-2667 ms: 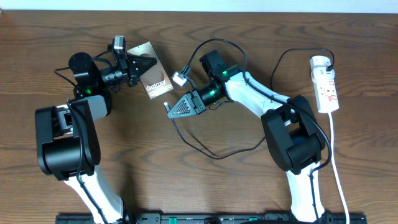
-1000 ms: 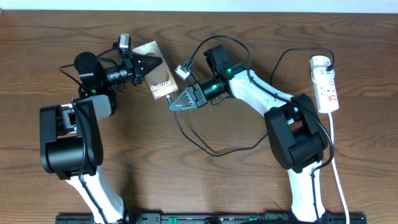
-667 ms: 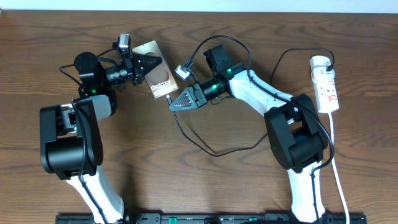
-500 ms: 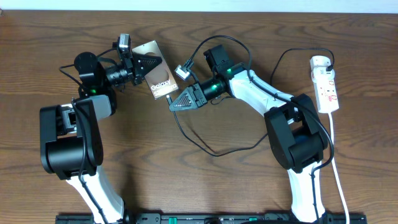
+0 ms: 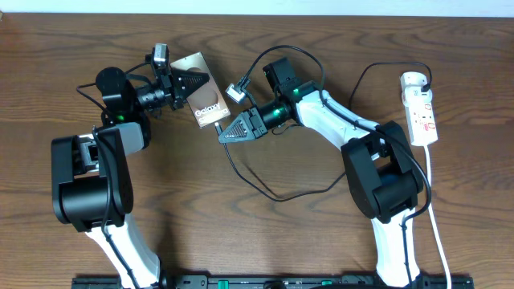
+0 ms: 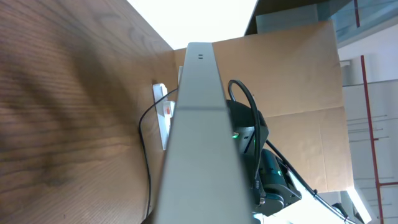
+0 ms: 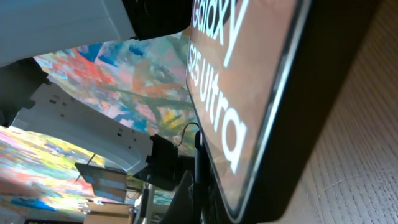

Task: Plug charger to phone and switch on socket
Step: 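Align the plug tip with the phone's bottom port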

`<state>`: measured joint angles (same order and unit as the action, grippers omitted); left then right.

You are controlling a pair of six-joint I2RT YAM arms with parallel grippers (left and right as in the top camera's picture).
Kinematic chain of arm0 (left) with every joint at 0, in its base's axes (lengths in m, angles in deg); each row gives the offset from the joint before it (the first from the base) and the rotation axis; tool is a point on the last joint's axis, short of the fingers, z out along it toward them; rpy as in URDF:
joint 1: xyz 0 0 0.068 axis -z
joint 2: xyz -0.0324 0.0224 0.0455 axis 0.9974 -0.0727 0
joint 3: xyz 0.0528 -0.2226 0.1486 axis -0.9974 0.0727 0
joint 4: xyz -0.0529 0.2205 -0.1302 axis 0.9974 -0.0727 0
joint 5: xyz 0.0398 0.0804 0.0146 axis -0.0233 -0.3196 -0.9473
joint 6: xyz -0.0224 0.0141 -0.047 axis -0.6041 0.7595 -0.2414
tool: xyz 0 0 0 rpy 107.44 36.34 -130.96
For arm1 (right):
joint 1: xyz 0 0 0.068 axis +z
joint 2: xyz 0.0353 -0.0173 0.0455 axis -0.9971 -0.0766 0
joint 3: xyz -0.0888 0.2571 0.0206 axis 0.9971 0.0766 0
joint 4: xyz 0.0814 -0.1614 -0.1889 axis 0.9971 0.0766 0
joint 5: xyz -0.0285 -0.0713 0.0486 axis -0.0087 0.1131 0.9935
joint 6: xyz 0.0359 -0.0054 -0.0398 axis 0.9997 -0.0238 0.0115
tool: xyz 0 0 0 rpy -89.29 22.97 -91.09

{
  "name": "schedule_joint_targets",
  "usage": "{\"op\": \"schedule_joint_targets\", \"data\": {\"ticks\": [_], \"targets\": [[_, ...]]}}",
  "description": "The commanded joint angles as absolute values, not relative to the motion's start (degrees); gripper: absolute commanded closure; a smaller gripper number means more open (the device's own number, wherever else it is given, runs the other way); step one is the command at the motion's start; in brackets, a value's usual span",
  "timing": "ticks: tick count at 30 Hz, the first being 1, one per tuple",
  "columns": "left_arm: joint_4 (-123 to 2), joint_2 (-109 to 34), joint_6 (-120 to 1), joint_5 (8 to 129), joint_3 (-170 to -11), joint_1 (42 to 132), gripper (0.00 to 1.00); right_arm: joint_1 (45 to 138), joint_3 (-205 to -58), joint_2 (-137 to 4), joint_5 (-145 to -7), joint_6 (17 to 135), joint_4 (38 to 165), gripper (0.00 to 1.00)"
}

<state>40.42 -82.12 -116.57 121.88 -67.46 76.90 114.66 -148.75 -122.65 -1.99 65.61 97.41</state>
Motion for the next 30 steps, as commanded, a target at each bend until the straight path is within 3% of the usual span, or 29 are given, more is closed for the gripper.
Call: {"op": "schedule_joint_targets", "data": {"ticks": [1, 30], "targets": [[42.5, -81.2, -117.1, 123.6, -68.2, 77.0, 0.93, 115.3, -148.7, -123.1, -1.5, 65.9, 97.2, 0.99], [46.2, -81.2, -117.1, 126.4, -68.2, 78.0, 0.93, 115.3, -148.7, -123.1, -0.4, 68.8, 95.9, 0.99]]}}
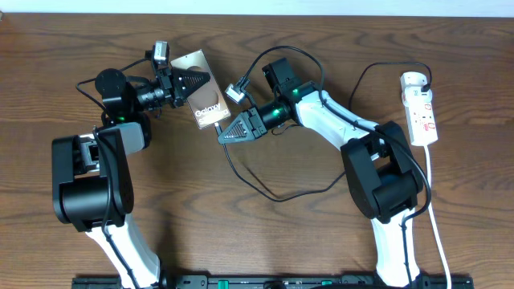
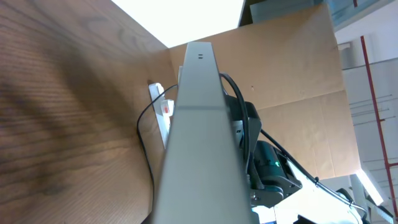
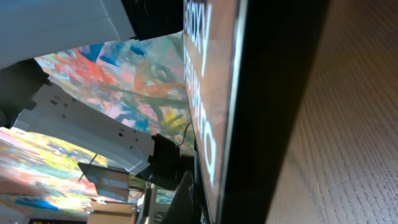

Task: Plug charger to phone and switch on socket

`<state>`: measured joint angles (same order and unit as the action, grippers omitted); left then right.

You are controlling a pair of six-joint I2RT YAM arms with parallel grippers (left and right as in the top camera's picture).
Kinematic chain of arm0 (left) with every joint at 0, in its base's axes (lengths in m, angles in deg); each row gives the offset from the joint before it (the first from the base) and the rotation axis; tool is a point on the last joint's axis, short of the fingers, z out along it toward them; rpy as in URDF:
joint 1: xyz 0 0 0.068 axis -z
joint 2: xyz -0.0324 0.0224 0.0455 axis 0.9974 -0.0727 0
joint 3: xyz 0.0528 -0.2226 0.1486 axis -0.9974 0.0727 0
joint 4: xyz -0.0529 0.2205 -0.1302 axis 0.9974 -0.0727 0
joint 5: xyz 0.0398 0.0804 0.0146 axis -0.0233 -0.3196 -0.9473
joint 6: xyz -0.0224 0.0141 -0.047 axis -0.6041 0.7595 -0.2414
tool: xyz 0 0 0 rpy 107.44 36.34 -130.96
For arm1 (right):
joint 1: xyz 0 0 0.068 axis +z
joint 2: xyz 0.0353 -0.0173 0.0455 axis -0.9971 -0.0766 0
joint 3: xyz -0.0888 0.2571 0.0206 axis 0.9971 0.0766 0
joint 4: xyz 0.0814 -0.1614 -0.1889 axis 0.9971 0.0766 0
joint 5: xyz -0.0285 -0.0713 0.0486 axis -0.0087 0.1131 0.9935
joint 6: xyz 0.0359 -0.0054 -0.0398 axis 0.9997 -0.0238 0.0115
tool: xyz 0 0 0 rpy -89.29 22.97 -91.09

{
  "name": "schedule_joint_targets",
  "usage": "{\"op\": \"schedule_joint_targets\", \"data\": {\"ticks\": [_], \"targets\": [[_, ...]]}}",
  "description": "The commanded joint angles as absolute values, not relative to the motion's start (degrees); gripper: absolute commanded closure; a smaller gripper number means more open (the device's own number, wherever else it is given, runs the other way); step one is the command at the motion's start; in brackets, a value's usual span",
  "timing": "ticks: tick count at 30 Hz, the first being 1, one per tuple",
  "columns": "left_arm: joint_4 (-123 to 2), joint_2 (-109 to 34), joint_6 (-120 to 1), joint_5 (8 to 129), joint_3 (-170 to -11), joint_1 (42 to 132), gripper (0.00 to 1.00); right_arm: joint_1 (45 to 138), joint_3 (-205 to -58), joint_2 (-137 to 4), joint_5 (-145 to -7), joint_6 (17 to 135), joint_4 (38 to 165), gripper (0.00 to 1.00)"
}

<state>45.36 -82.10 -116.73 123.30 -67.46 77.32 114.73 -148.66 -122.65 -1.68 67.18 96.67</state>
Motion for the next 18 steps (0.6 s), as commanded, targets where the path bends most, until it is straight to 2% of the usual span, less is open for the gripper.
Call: {"op": "schedule_joint_targets", "data": {"ticks": [1, 18], "targets": [[46.2, -81.2, -117.1, 126.4, -68.2, 78.0, 0.93, 115.3, -148.7, -123.1, -0.4, 68.9, 95.8, 0.99], [46.9, -81.2, -116.6, 130.6, -68.2, 78.0, 0.93, 115.3, -148.7, -123.1, 0.2, 70.2, 95.1, 0.99]]}}
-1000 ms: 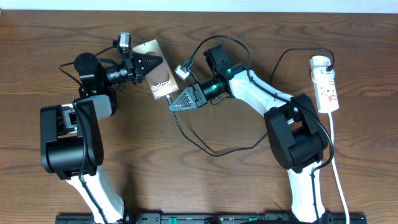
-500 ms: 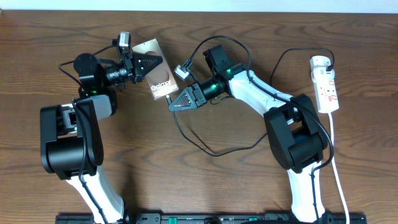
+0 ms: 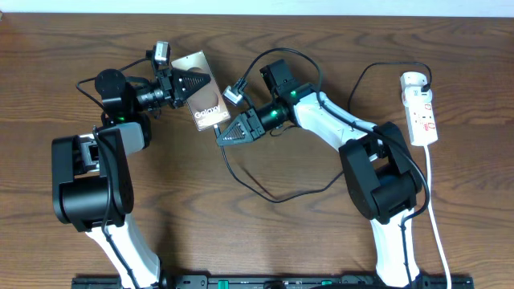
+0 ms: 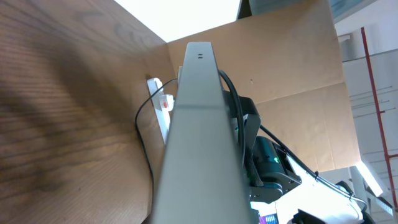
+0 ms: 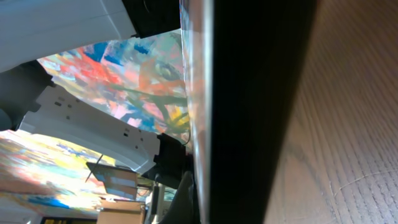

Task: Plug charger to phone and switch on socket

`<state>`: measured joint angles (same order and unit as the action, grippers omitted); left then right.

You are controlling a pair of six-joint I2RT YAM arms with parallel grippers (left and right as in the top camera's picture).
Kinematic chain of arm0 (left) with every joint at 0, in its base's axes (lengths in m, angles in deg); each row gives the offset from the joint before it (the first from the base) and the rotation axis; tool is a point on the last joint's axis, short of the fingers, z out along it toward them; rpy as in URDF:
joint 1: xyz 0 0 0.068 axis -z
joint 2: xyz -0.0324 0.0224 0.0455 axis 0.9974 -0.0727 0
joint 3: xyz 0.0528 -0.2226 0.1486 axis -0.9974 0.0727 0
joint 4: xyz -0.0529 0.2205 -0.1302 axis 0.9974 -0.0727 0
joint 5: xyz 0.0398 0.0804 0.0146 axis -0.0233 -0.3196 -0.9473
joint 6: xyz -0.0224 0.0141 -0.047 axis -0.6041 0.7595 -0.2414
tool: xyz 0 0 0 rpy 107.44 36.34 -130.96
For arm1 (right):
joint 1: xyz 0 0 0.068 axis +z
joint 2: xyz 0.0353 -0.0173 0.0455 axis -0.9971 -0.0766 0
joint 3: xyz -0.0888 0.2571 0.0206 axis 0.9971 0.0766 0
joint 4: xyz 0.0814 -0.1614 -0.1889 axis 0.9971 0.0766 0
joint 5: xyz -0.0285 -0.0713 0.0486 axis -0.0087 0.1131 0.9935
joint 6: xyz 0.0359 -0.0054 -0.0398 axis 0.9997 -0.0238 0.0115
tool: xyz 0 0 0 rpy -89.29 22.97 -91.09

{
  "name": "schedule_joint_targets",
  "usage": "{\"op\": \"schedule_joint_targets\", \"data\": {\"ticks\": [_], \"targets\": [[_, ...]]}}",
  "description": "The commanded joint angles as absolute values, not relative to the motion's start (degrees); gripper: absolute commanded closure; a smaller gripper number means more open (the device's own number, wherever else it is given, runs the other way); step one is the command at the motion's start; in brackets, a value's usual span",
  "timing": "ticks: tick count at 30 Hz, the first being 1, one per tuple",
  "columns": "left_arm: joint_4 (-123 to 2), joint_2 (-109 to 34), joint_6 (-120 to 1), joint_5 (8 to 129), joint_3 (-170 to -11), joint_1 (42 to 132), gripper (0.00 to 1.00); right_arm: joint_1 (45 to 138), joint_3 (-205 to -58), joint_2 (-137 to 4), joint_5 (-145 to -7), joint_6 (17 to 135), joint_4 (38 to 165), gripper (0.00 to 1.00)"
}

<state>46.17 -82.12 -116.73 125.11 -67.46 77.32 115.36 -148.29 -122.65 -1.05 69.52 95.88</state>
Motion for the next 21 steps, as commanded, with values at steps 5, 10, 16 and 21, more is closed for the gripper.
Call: {"op": "schedule_joint_targets", "data": {"ticks": [5, 10, 16, 21], "targets": [[46.8, -81.2, -116.6, 131.1, -68.2, 78.0, 0.93, 115.3, -148.7, -123.1, 0.2, 70.2, 95.1, 0.99], [46.8, -81.2, -116.6, 131.1, -68.2, 78.0, 0.93, 115.2, -148.7, -123.1, 0.2, 70.2, 95.1, 0.99], [46.8, -81.2, -116.6, 131.1, -68.2, 78.0, 0.93, 114.8, -148.7, -123.1, 0.2, 70.2, 95.1, 0.99], [46.8, -81.2, -116.3, 131.1, -68.2, 79.0, 0.93, 114.1, -148.7, -123.1, 0.2, 70.4, 95.1, 0.99]]}}
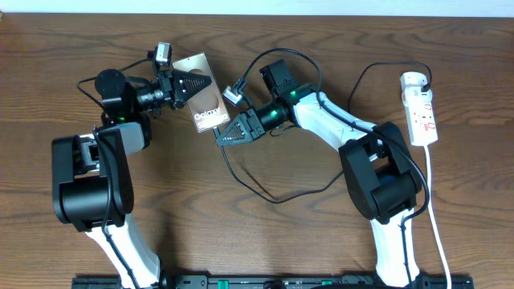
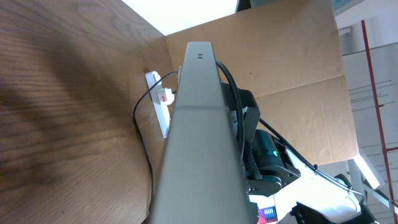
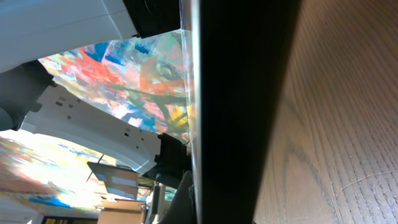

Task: Plug charger to phone and switch on socket

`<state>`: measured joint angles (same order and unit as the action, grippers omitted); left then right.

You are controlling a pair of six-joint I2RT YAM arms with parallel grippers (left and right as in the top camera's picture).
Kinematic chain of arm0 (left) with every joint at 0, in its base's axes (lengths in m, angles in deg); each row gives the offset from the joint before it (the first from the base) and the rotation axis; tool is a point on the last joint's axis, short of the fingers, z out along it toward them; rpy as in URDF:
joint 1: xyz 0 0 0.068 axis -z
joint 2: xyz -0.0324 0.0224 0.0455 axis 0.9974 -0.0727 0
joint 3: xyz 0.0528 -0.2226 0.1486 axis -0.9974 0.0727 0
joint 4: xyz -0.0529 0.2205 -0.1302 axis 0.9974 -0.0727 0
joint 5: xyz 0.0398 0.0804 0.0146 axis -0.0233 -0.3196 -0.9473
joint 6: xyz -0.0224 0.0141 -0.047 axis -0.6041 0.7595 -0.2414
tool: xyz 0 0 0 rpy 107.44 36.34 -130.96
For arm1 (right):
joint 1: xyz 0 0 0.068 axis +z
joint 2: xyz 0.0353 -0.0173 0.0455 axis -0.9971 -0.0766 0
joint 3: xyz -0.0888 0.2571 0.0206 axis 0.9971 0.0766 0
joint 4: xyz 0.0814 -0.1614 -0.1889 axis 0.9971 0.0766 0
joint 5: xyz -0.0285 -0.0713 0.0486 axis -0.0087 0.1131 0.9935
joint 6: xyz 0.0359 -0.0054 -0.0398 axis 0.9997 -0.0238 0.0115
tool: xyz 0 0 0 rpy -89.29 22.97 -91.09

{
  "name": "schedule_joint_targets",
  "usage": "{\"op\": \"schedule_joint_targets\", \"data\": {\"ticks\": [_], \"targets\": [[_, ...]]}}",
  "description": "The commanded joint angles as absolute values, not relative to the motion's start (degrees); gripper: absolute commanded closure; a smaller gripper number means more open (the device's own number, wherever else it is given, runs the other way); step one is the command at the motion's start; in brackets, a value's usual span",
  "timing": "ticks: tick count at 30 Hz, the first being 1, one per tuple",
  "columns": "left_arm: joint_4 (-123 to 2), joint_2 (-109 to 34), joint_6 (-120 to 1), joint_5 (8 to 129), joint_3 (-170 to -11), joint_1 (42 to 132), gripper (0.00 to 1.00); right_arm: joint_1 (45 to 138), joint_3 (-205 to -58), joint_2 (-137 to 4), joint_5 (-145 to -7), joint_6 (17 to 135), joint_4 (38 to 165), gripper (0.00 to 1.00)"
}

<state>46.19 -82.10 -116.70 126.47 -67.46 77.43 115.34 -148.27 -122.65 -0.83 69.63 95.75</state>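
Note:
The phone, showing "Galaxy" on its tan screen, is tilted up off the table, and my left gripper is shut on its upper part. In the left wrist view its grey edge runs up the middle. My right gripper sits at the phone's lower end, shut on the charger plug, whose black cable leaves the fingertips. The plug itself is hidden. In the right wrist view the phone's black edge fills the centre. The white socket strip lies far right.
The cable loops over the wooden table below the right arm. A small grey connector lies beside the phone. A second black lead runs to the strip's top end. The strip also shows in the left wrist view.
Almost nothing has moved. The phone has tilted very slightly in both wrist views. Both grippers keep their hold.
At first the phone's screen text faced the right wrist camera, with my right gripper just off its lower end. Then the phone stood nearly edge-on to that camera. By now it is fully edge-on, and the right gripper is a little further left at the phone's end.

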Motion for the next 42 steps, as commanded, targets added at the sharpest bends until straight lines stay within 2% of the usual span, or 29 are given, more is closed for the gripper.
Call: {"op": "schedule_joint_targets", "data": {"ticks": [1, 13, 32, 42], "targets": [[46.8, -81.2, -115.9, 131.1, -68.2, 79.2, 0.93, 113.9, -148.7, -123.1, 0.2, 70.4, 95.1, 0.99], [46.8, -81.2, -115.3, 131.2, -68.2, 80.1, 0.93, 113.7, -148.7, -123.1, 1.9, 73.9, 90.4, 0.99], [46.8, -81.2, -115.3, 131.1, -68.2, 80.0, 0.93, 113.7, -148.7, -123.1, 1.9, 73.8, 90.3, 0.99], [46.8, -81.2, -115.3, 131.1, -68.2, 79.0, 0.93, 113.8, -148.7, -123.1, 1.9, 73.8, 90.4, 0.95]]}}
